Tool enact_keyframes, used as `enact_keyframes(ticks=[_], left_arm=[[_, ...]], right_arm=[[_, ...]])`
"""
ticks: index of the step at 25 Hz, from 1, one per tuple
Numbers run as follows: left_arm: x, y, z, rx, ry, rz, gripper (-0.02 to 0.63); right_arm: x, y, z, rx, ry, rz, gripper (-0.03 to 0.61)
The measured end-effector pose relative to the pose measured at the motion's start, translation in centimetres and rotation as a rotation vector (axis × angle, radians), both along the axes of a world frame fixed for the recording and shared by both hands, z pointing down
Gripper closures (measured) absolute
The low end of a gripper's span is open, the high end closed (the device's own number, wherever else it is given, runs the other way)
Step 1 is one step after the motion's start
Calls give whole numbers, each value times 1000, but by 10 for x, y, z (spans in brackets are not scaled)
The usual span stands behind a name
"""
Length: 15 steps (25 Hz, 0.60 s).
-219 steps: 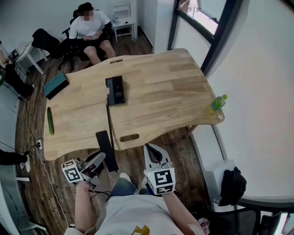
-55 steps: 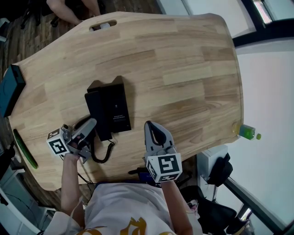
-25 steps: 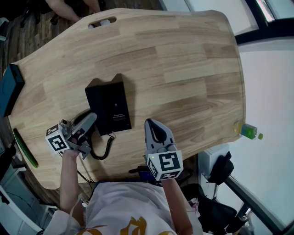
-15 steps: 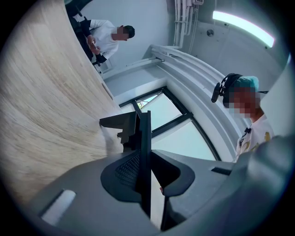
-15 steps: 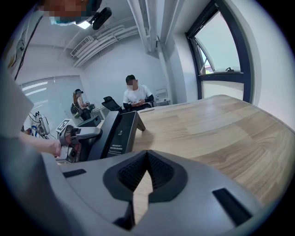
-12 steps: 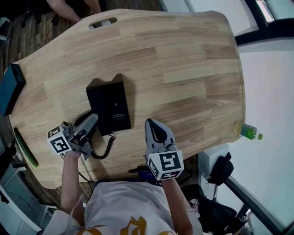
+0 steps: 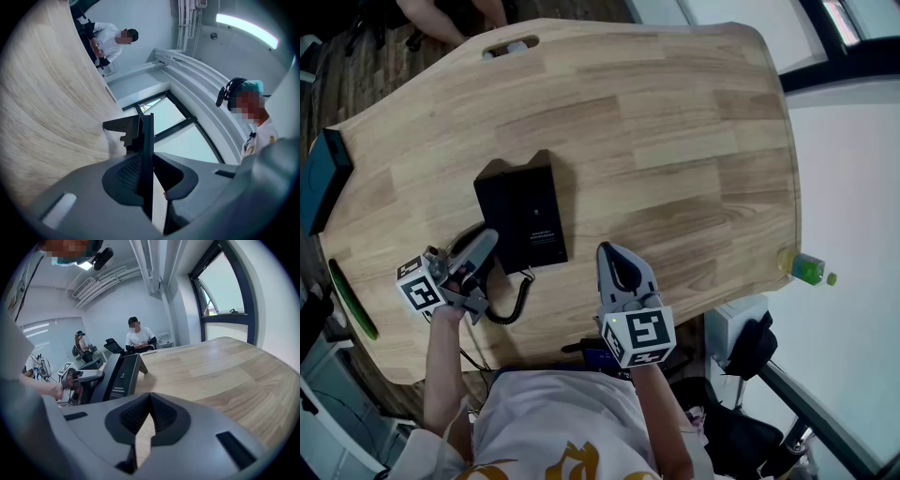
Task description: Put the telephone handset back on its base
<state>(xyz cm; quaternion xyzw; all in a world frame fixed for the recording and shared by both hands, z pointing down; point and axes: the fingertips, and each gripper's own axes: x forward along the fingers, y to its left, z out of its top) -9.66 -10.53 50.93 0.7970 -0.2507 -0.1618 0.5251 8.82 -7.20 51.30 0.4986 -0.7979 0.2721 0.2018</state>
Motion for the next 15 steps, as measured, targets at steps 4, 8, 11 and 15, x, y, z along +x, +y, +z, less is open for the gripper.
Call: enact_keyframes(ticks=[4, 8, 11, 15], left_arm=[[1, 2, 1, -11, -8, 5, 545], [1, 1, 2, -24, -19, 3, 545], [1, 1, 3, -24, -25, 2, 545], [1, 0, 3, -28, -38, -5, 545]], right_arm=[[0, -1, 0, 0, -2, 1, 575], [1, -2, 0, 0, -5, 2, 575], [1, -2, 1, -1, -6, 0, 575], [1, -1, 1, -2, -6, -1, 575]])
